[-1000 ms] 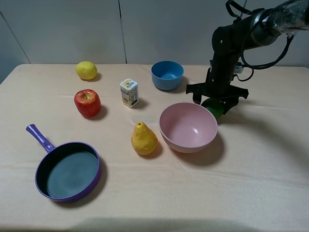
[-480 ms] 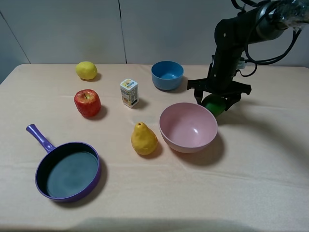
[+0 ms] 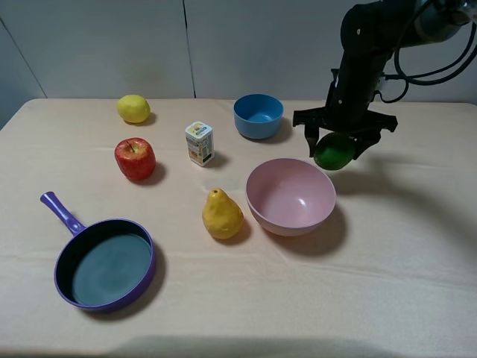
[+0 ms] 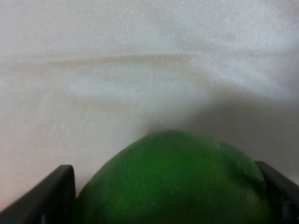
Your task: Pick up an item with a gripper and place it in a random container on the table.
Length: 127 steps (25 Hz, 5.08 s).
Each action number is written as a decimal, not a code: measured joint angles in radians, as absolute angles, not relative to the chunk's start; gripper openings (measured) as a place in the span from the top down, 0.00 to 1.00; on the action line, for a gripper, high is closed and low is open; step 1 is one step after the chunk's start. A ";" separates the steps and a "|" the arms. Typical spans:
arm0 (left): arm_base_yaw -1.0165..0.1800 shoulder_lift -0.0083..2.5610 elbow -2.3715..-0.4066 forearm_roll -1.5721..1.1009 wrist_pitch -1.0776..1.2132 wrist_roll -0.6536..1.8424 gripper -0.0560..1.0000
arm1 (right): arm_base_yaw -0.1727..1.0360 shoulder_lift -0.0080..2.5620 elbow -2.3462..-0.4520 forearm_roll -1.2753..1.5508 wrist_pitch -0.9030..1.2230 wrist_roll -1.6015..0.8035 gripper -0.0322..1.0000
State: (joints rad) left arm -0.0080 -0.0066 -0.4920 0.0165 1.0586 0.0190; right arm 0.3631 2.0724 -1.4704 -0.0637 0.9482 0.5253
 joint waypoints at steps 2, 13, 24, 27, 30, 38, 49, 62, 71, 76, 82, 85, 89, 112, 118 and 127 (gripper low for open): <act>-0.008 -0.007 -0.492 0.017 1.059 0.019 0.03 | 0.363 2.065 -1.470 -0.062 0.962 0.519 0.45; -0.008 -0.007 -0.492 0.017 1.059 0.019 0.03 | 0.363 2.040 -1.527 -0.015 1.086 0.447 0.45; -0.008 -0.007 -0.492 0.017 1.059 0.019 0.03 | 0.363 2.039 -1.721 0.000 1.210 0.369 0.45; -0.008 -0.007 -0.492 0.017 1.059 0.019 0.03 | 0.363 2.043 -1.759 0.023 1.210 0.360 0.45; -0.008 -0.007 -0.492 0.017 1.059 0.019 0.03 | 0.363 2.058 -1.798 0.051 1.214 0.358 0.45; -0.008 -0.007 -0.492 0.017 1.059 0.019 0.03 | 0.400 2.151 -1.936 0.081 1.215 0.358 0.45; -0.008 -0.007 -0.492 0.017 1.059 0.019 0.03 | 0.480 2.352 -2.228 0.082 1.216 0.358 0.45; -0.008 -0.007 -0.492 0.017 1.059 0.019 0.03 | 0.491 2.452 -2.293 0.019 1.046 0.358 0.45; -0.008 -0.007 -0.492 0.017 1.059 0.019 0.03 | 0.491 2.506 -2.293 -0.063 0.946 0.358 0.45; -0.008 -0.007 -0.492 0.017 1.059 0.019 0.03 | 0.491 2.525 -2.293 -0.092 0.923 0.358 0.45; -0.008 -0.007 -0.492 0.017 1.059 0.019 0.03 | 0.488 2.537 -2.293 -0.113 0.912 0.358 0.45; -0.008 -0.007 -0.492 0.017 1.059 0.019 0.03 | 0.488 2.539 -2.293 -0.115 0.895 0.358 0.45; -0.008 -0.007 -0.492 0.017 1.059 0.019 0.03 | 0.488 2.539 -2.293 -0.116 0.893 0.358 0.45; -0.008 -0.007 -0.492 0.017 1.059 0.019 0.03 | 0.488 2.542 -2.293 -0.104 0.899 0.358 0.30; -0.008 -0.007 -0.492 0.017 1.059 0.019 0.03 | 0.488 2.542 -2.339 -0.090 0.977 0.343 0.30; -0.008 -0.007 -0.492 0.017 1.059 0.019 0.03 | 0.488 2.542 -2.454 -0.088 1.163 0.308 0.30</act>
State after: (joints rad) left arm -0.0080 -0.0066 -0.4920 0.0165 1.0586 0.0190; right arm 0.4879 2.5424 -2.4543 -0.0875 1.1631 0.3082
